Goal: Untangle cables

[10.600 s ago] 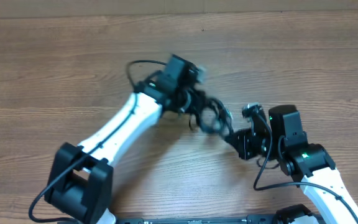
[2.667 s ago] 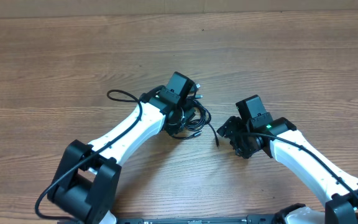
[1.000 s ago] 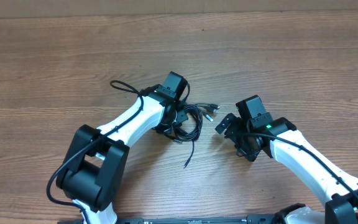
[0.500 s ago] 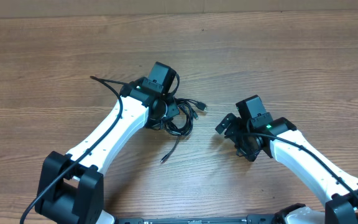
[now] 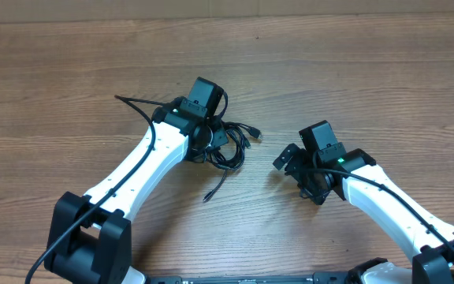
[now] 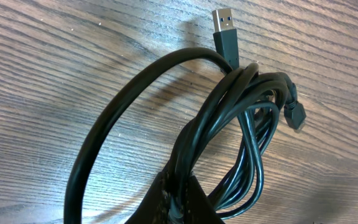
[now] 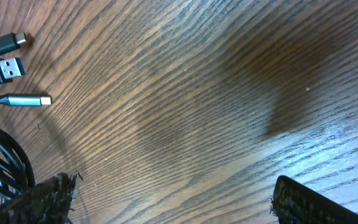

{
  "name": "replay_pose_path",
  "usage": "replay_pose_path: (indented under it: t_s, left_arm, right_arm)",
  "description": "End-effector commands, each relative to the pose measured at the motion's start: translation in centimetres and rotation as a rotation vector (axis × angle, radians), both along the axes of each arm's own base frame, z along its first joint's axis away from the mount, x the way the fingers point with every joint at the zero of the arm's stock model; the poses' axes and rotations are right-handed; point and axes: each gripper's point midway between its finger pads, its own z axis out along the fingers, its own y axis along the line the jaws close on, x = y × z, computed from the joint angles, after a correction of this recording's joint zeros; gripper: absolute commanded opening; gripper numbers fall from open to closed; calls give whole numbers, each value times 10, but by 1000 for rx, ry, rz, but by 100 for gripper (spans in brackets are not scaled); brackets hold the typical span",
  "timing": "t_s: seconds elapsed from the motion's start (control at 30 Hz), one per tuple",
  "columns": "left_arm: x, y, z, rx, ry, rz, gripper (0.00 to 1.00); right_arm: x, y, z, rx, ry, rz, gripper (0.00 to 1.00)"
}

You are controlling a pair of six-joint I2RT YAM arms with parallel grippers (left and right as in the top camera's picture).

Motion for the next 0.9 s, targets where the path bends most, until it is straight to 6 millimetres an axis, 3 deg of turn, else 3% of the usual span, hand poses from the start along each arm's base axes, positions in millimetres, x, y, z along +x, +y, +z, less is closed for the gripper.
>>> replay_pose_path:
  t_s: [0.0, 0.37, 0.57, 0.73, 0.87]
  left_arm:
    - [8, -1, 15, -8, -48, -6, 4]
    - [4, -7, 15, -43, -29, -19, 4]
    - [-16, -22, 19, -153, 76, -55, 4]
    - [-31, -11, 15, -149, 159, -52, 4]
    - [-39, -25, 21, -241, 180, -159, 4]
  right_arm:
    - [5, -1, 2, -5, -14, -5, 100]
    - [5, -1, 2, -5, -14, -5, 100]
    - [5, -1, 2, -5, -14, -5, 100]
    - [5, -1, 2, -5, -14, -5, 100]
    - [5, -1, 2, -5, -14, -5, 100]
